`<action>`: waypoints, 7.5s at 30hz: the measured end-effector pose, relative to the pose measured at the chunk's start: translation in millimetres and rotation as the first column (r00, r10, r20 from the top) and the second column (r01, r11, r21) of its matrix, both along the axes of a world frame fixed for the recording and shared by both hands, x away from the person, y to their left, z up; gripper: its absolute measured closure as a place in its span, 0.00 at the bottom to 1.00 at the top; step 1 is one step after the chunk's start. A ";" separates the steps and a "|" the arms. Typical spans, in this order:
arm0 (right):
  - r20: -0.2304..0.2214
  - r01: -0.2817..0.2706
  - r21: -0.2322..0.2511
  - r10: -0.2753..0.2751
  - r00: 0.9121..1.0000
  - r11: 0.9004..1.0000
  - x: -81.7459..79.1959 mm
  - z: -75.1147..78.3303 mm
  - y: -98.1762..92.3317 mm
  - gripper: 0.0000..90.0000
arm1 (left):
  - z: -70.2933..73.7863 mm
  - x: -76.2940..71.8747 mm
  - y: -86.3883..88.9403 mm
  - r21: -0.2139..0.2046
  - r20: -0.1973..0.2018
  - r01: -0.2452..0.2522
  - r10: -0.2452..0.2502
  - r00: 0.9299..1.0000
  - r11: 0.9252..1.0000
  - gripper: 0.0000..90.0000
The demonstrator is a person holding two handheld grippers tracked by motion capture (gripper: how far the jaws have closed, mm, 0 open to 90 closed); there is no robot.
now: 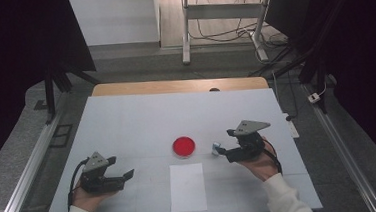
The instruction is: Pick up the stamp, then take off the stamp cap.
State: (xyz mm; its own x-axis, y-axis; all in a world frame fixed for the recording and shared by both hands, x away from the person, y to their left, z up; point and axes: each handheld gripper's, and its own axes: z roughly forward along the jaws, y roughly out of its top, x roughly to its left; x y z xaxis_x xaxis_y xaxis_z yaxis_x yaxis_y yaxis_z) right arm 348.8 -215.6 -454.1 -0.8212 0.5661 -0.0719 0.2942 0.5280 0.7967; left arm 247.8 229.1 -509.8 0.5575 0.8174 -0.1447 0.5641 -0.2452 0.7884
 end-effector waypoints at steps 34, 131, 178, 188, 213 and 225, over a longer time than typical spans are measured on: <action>-0.080 -0.001 -0.119 -0.009 0.997 0.993 22.1 -29.3 18.3 0.56 | -1.6 -0.3 2.1 0.010 -0.002 -0.012 0.012 1.000 1.000 0.18; 0.023 -0.033 0.301 0.028 0.999 0.953 -27.6 20.5 18.0 0.84 | -1.7 5.4 0.6 -0.007 0.026 -0.033 0.033 0.999 0.999 0.18; 0.003 -0.053 0.334 0.055 0.998 0.941 -33.0 9.2 44.6 0.84 | 6.9 8.7 -31.9 0.025 0.062 0.048 -0.049 0.997 0.999 0.19; -0.004 -0.044 0.333 0.048 0.999 0.942 -32.0 7.7 44.8 0.84 | 11.6 12.6 -48.4 0.037 0.077 0.082 -0.084 0.993 0.996 0.19; -0.013 -0.037 0.332 0.044 0.999 0.943 -31.7 3.1 48.0 0.84 | 27.0 27.9 -103.2 0.053 0.110 0.188 -0.193 0.975 0.981 0.20; -0.012 -0.036 0.338 0.043 0.999 0.941 -32.0 2.5 48.6 0.84 | 27.7 32.6 -119.7 0.053 0.110 0.216 -0.221 0.969 0.975 0.21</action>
State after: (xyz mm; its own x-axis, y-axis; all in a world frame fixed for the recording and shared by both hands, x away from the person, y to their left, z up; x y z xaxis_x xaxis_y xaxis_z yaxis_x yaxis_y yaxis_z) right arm 316.8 -167.0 -451.6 -0.8426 0.5218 0.1335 0.2956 0.2408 0.9245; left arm 280.5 109.4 -482.1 0.7342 0.6778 -0.0391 0.4003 -0.3856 0.8313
